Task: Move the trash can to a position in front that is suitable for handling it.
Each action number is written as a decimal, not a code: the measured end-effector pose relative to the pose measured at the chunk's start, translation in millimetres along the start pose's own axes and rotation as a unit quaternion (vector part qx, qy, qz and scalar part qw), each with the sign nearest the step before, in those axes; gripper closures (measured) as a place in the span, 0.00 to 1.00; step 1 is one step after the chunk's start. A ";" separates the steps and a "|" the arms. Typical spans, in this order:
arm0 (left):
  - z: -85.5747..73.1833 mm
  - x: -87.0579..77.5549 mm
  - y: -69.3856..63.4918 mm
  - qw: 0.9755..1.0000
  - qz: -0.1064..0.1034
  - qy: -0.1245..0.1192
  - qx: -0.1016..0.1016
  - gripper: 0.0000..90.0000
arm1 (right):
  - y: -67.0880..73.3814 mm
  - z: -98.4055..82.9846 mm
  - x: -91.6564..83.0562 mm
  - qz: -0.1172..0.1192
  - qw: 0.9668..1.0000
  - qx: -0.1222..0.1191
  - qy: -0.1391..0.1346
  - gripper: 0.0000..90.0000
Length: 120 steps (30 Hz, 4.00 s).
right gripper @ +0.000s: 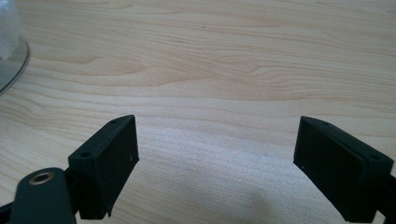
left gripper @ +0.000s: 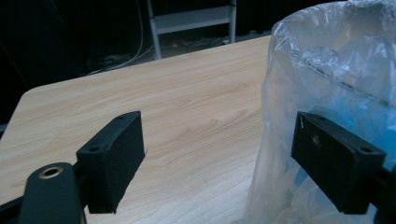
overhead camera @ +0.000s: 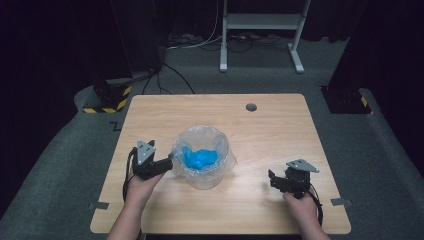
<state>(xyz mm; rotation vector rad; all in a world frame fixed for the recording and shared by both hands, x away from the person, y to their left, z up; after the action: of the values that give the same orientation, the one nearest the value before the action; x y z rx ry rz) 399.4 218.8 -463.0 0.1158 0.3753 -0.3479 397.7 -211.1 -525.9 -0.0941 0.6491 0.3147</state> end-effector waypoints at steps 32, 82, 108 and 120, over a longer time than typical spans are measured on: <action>-0.7 13.0 -38.5 1.000 -0.026 0.008 -0.008 0.17 | 51.5 58.5 3.2 0.017 0.994 0.007 -0.107 0.15; 21.5 53.1 -121.3 0.989 -0.140 0.006 0.049 0.18 | -3.2 25.8 -42.9 -0.034 0.992 0.010 -0.121 0.20; 5.1 11.4 -63.3 0.996 -0.086 -0.001 -0.001 0.16 | -0.9 55.3 -69.1 0.005 0.982 0.001 -0.190 0.20; 27.7 -3.1 -81.0 0.994 -0.097 -0.044 -0.002 0.16 | 12.3 71.6 -86.0 0.033 0.969 -0.007 -0.245 0.19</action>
<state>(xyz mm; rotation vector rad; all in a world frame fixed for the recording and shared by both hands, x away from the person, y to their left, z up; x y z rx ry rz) 377.5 139.3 -440.0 0.0594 0.3007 -0.5417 370.7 -208.5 -416.7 -0.0056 0.1601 0.3886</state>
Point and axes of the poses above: each handheld gripper's, and its own axes: x roughly forward along the jaws, z roughly out of its top, y roughly to its left, the point moved 4 cm from there along x, roughly forward along the jaws
